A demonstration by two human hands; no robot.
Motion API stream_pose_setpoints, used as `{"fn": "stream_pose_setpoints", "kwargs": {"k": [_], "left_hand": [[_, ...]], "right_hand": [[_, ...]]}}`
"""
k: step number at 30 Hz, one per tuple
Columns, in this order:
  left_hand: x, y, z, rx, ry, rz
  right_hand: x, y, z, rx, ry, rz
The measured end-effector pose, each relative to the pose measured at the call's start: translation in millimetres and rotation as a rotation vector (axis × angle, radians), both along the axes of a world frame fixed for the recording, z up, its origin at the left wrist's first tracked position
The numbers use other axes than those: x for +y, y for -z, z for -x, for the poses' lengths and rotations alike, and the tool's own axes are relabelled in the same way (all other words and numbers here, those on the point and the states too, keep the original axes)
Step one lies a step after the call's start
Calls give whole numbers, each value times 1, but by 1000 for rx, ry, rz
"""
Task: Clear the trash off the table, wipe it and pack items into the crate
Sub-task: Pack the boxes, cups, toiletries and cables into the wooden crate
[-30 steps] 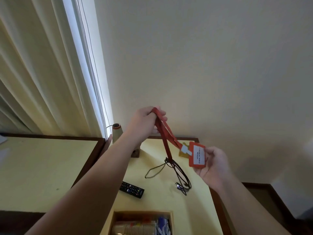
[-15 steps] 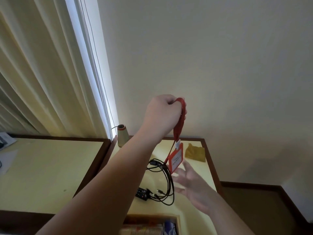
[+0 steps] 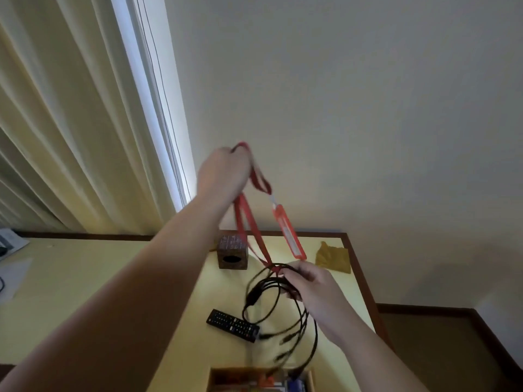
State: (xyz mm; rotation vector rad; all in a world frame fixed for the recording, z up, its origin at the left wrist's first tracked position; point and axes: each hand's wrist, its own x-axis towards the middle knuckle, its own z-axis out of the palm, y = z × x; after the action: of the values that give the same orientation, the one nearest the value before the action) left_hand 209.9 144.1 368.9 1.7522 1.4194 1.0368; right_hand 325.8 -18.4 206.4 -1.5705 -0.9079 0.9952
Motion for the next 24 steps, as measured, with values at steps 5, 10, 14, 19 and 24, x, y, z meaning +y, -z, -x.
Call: {"fn": "stream_pose_setpoints", "kwargs": {"k": [5, 10, 14, 19, 24], "left_hand": [[61, 76, 50, -106, -48, 368], [43, 147, 69, 134, 198, 555], [2, 168, 52, 108, 431, 541], [-28, 153, 36, 3, 699, 246], [-41, 140, 37, -248, 746, 162]], "right_hand": [[-6, -25, -24, 103, -37, -65], [2, -34, -41, -19, -51, -76], [11, -40, -44, -110, -87, -83], [21, -45, -40, -138, -94, -99], [20, -50, -39, -112, -77, -130]]}}
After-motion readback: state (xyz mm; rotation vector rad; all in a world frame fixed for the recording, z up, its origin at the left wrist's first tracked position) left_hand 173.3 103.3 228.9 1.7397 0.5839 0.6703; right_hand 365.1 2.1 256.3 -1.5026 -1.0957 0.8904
